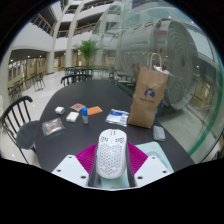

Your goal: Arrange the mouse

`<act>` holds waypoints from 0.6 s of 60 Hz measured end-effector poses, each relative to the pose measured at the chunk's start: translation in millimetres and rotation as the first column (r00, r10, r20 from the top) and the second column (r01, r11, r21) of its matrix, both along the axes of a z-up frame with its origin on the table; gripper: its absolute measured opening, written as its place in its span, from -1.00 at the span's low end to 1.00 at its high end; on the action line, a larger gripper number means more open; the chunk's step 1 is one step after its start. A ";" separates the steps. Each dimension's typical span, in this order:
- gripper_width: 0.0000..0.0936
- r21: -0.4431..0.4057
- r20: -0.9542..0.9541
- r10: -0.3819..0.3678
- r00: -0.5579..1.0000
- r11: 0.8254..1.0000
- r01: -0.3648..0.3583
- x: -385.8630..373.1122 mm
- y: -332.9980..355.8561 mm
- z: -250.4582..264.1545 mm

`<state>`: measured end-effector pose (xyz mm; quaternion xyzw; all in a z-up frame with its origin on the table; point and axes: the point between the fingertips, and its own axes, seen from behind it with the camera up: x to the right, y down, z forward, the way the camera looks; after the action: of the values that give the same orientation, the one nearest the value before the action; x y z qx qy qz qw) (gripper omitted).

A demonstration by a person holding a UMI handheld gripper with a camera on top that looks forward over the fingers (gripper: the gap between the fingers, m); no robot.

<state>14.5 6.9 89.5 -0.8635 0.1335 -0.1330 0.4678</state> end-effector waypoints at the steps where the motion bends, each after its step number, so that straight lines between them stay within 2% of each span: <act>1: -0.03 -0.011 0.012 -0.006 1.000 1.000 0.006 8.7 -6.9 -2.6; 5: -0.03 -0.056 0.043 -0.009 0.999 0.998 0.011 43.5 -30.4 -19.0; 11: -0.02 -0.097 0.035 0.069 0.997 0.993 -0.065 60.7 -42.5 -51.9; 20: 0.00 -0.181 -0.014 0.082 0.997 0.980 -0.083 78.3 -59.2 -100.5; 22: 0.03 -0.143 -0.007 0.090 0.996 0.986 -0.090 77.6 -53.8 -96.3; 26: 0.26 -0.128 -0.047 0.055 0.997 0.990 -0.060 77.2 -49.1 -104.7; 30: 0.33 -0.113 -0.087 -0.008 0.996 0.994 -0.002 74.7 -55.2 -103.9; 35: 0.86 -0.147 -0.095 -0.019 0.995 0.989 0.005 59.7 -76.6 -101.2; 36: 0.84 -0.148 -0.100 -0.020 0.995 0.989 0.005 55.8 -80.6 -99.8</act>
<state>70.3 -73.8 -10.3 -0.9005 0.1523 -0.1014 0.3944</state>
